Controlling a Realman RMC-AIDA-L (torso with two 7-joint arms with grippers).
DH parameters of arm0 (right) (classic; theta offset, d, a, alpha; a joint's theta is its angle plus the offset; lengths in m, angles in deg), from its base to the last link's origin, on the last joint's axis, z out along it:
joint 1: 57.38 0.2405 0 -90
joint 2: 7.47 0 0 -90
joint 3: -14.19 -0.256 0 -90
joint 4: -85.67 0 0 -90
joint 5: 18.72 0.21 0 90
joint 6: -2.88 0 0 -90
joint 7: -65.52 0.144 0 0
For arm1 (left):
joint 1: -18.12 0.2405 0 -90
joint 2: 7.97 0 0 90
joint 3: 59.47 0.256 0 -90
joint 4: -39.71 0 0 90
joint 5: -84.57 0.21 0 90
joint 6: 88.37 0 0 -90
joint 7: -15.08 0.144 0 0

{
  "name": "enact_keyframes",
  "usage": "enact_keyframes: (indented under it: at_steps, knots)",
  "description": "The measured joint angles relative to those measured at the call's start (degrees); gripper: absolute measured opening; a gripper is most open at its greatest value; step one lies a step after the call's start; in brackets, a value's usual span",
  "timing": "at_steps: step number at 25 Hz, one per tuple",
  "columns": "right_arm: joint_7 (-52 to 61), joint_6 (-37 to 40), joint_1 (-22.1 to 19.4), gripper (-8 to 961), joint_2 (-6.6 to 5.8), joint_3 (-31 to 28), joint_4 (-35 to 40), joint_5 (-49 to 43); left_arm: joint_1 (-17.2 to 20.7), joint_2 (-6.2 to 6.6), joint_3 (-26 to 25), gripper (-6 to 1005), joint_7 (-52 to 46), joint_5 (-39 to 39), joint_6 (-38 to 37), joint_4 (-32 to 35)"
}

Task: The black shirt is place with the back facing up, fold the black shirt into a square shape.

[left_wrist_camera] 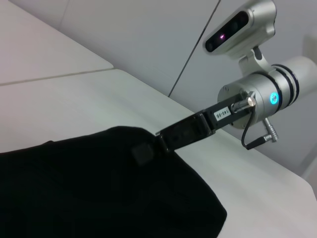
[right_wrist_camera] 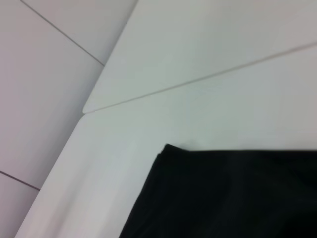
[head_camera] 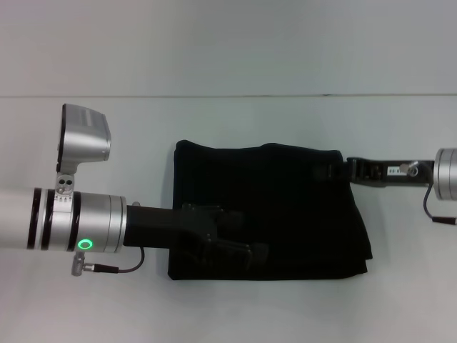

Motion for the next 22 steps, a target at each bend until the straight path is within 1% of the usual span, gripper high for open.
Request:
enact_keyframes:
  at_steps: [4, 7, 14, 19, 22]
  knots:
    - [0.2, 0.9, 0.8, 100, -0.77, 0.1, 0.8, -0.2, 0.0, 0.0, -0.2, 958, -0.5, 0.0, 0.0, 0.0]
    - [0.4, 1.2, 1.1, 112, -1.11, 0.5, 0.8, -0.2, 0.0, -0.02, -0.2, 958, -1.1, 0.0, 0.0, 0.0]
    - [0.8, -0.4, 0.5, 140, -1.24, 2.4, 0.1, -0.6, 0.1, -0.11, -0.2, 957, -2.0, 0.0, 0.0, 0.0]
    - [2.3, -2.7, 0.3, 160, -1.25, 2.7, -0.1, -4.3, -0.1, -0.09, -0.2, 956, -2.1, -0.3, 0.3, 0.0]
    - [2.4, -3.7, 0.2, 172, -1.29, 2.9, -0.1, -5.0, -0.4, -0.03, -0.2, 956, -2.3, -0.8, 1.6, 0.0]
